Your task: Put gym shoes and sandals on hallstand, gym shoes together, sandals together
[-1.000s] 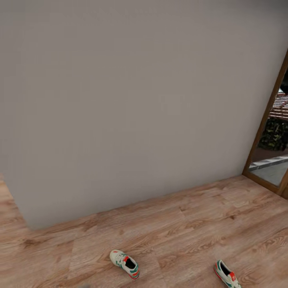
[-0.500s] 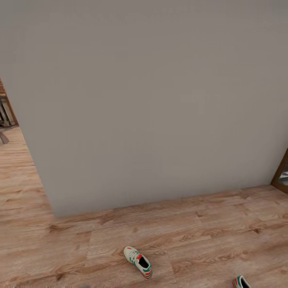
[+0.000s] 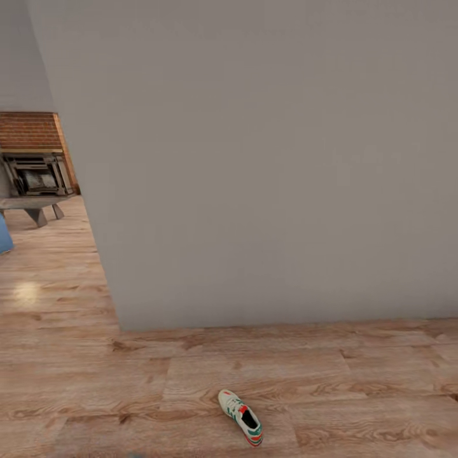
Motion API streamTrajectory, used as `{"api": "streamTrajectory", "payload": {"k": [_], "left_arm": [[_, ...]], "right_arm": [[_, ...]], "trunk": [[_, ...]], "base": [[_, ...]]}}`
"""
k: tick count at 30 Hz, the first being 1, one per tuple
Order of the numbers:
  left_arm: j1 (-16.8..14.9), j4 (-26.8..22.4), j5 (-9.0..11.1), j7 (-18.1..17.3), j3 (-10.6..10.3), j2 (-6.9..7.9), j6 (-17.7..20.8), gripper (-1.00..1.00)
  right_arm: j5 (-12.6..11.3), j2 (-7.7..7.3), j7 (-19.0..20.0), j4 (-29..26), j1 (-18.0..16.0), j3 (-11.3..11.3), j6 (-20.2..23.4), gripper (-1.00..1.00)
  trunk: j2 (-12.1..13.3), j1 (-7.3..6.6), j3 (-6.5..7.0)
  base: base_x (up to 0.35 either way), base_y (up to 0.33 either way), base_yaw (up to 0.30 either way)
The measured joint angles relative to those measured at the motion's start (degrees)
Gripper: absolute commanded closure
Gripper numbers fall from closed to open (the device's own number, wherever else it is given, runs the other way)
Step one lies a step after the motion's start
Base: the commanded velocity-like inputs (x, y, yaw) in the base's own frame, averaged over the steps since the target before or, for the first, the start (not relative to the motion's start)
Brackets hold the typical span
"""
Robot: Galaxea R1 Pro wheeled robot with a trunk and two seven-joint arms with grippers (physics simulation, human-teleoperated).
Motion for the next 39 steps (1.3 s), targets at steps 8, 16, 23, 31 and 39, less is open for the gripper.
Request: {"api": "streamTrajectory", "payload": {"k": [8, 16, 23, 31, 39], "left_arm": [[0.0, 0.0, 0.0, 0.0, 0.0, 0.00, 0.0, -1.00], [0.0, 0.0, 0.0, 0.0, 0.0, 0.00, 0.0, -1.00], [0.0, 0.0, 0.0, 0.0, 0.0, 0.00, 0.0, -1.00], [0.0, 0.0, 0.0, 0.0, 0.0, 0.00, 0.0, -1.00], [0.0, 0.0, 0.0, 0.0, 0.0, 0.00, 0.0, -1.00]], "right_arm": [[0.0, 0.00, 0.0, 0.0, 0.0, 0.0, 0.0, -1.00], [0.0, 0.00, 0.0, 0.0, 0.0, 0.0, 0.0, -1.00], [0.0, 0.00, 0.0, -0.1, 0.0, 0.0, 0.0, -1.00], [0.0, 0.00, 0.0, 0.0, 0.0, 0.0, 0.0, -1.00], [0.0, 0.00, -0.1, -0.1, 0.0, 0.0, 0.0, -1.00]], "trunk": [[0.0, 0.00, 0.00], [0.0, 0.00, 0.00], [0.0, 0.00, 0.00], [0.0, 0.00, 0.00], [0.0, 0.00, 0.00]], "base": [[0.000, -0.190, 0.300], [0.000, -0.232, 0.300], [0.000, -0.028, 0.300], [0.000, -0.002, 0.300], [0.000, -0.069, 0.300]]}}
